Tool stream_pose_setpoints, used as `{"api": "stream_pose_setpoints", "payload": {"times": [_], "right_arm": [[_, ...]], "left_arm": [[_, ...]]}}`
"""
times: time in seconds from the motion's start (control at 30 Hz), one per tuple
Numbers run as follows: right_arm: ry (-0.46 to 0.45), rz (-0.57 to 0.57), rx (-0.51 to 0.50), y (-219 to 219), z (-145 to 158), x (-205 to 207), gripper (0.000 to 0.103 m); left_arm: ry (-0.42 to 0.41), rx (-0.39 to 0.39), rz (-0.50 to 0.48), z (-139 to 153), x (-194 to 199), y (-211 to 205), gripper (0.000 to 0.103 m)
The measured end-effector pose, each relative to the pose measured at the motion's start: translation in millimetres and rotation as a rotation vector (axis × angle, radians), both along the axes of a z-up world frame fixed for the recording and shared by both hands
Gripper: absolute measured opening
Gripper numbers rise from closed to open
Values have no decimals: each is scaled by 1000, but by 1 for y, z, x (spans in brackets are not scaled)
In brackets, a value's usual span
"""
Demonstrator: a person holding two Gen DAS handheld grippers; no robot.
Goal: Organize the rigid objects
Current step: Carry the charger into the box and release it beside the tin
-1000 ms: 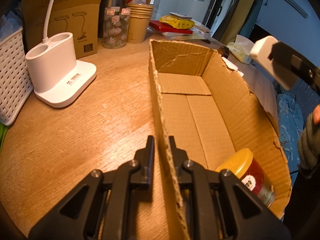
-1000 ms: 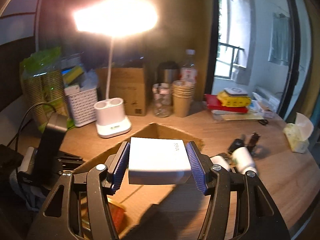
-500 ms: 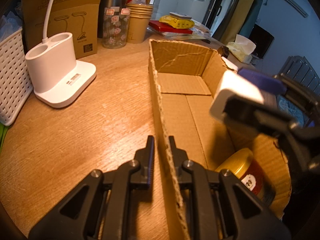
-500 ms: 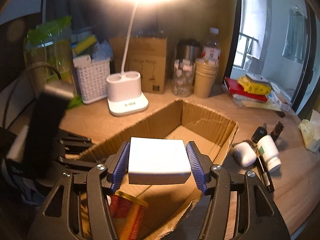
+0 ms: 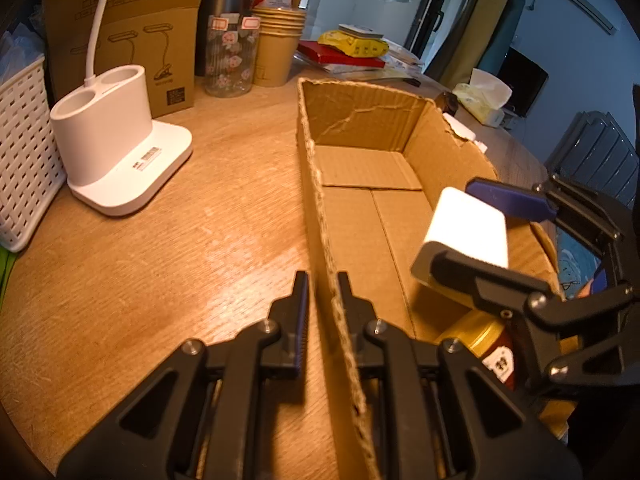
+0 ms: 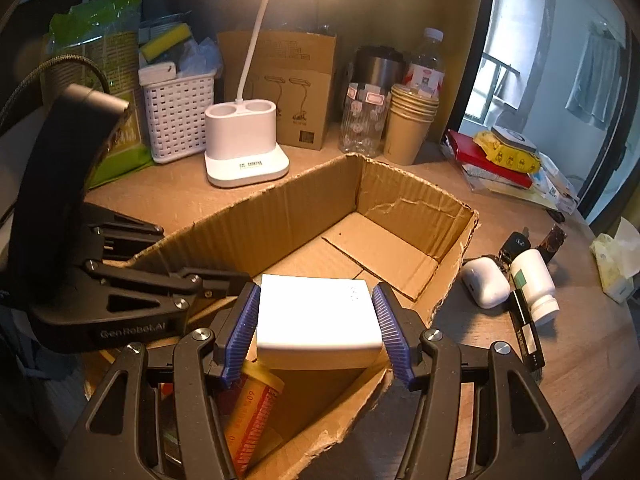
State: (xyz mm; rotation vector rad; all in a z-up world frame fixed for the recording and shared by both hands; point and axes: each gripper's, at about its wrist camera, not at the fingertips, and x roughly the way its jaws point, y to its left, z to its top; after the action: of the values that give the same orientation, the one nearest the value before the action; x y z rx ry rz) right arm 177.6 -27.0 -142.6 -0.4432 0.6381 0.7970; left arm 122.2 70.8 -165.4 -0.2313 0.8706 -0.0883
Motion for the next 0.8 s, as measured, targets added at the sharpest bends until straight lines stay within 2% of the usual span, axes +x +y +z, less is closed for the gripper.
{"api": "stream_pose_setpoints", "payload": {"times": [0.47, 0.8], "right_arm": [[26, 6, -43, -1, 1, 4, 61], [5, 9, -65, -1, 1, 2, 64]], "left_arm": [[0, 2, -2, 0, 0, -1, 14], [2, 2, -5, 1, 2, 1, 14]]}}
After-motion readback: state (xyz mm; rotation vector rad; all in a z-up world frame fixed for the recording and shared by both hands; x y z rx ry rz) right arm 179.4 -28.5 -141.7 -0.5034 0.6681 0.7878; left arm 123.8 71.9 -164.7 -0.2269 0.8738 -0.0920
